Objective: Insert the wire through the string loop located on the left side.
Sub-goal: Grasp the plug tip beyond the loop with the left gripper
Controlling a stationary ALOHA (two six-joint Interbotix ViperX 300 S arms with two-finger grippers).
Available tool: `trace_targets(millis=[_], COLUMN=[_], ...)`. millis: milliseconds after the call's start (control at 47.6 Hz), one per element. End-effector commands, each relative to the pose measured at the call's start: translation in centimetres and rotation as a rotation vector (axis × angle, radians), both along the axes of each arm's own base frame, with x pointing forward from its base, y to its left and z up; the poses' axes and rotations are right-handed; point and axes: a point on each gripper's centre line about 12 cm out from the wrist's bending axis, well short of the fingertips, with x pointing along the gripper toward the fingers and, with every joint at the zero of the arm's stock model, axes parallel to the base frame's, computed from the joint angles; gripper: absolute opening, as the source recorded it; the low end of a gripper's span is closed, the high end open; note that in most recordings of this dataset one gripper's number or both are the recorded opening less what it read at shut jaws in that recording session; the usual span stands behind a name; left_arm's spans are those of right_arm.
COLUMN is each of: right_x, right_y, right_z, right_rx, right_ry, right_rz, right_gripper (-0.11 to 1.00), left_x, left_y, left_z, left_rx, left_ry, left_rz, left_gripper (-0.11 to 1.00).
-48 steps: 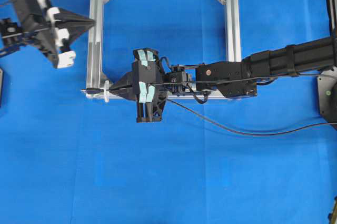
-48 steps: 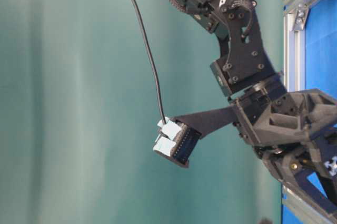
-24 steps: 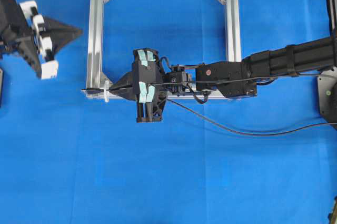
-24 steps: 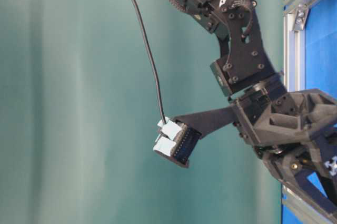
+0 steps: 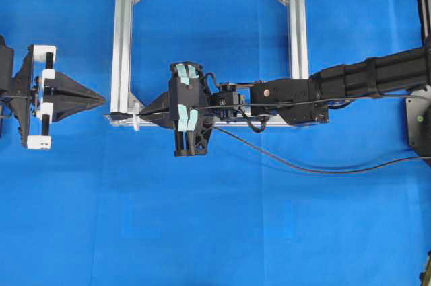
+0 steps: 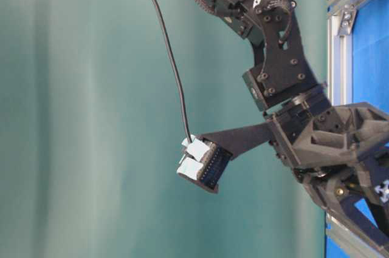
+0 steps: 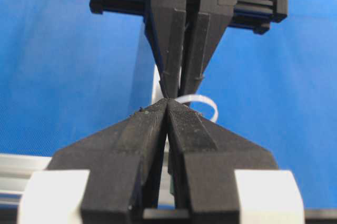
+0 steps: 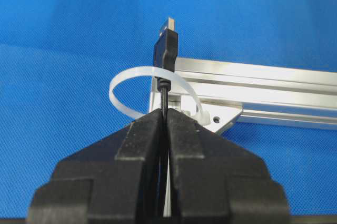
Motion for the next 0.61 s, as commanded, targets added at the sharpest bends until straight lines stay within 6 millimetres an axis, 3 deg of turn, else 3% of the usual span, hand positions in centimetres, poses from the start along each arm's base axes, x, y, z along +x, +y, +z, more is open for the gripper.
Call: trace_targets(millis=[0, 294, 399, 588], right_x=[0.49, 0.45, 0.43, 0.43], right_y=[0.00, -0.07, 0.00, 0.00], right_z=[1.84, 1.77, 1.74, 1.74], right_rx=[0.000, -0.002, -0.002, 0.000], right_ry=[-0.049, -0.046, -0.043, -0.043], right_rz=[0.000, 0.000, 0.001, 0.000], right_gripper=[0.00, 0.00, 0.00, 0.00], left_x=[0.19, 0.31, 0.39, 0.52], left_y=[-0.12, -0.22, -0.23, -0.22], left_z=[0.21, 0.31, 0.44, 0.76], left_rx=[0.001, -0.001, -0.003, -0.009], left_ry=[-0.005, -0.008, -0.012, -0.025], left_rz=[-0.006, -0.010, -0.010, -0.008], left_gripper=[0.00, 0.03, 0.25, 0.81])
